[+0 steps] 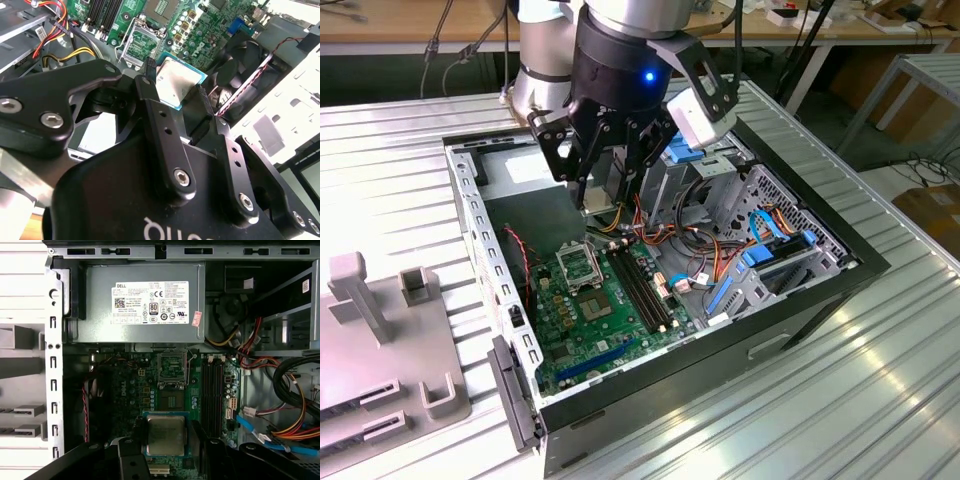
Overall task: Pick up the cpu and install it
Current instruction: 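Place the cpu into insertion slot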
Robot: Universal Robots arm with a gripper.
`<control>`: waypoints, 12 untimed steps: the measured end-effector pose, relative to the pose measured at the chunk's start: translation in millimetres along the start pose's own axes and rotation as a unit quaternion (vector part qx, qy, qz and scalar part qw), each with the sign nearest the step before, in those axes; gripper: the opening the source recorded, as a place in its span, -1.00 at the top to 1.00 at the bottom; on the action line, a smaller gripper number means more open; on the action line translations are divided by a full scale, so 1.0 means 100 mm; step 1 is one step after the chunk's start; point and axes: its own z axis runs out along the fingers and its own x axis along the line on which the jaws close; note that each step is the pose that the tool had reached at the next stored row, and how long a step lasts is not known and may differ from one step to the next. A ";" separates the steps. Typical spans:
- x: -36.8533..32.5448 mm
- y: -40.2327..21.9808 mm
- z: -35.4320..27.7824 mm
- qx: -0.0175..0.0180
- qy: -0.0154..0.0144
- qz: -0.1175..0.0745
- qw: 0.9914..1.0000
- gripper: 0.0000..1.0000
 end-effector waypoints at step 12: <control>-0.002 -0.034 0.048 -0.001 0.000 0.000 1.000 0.07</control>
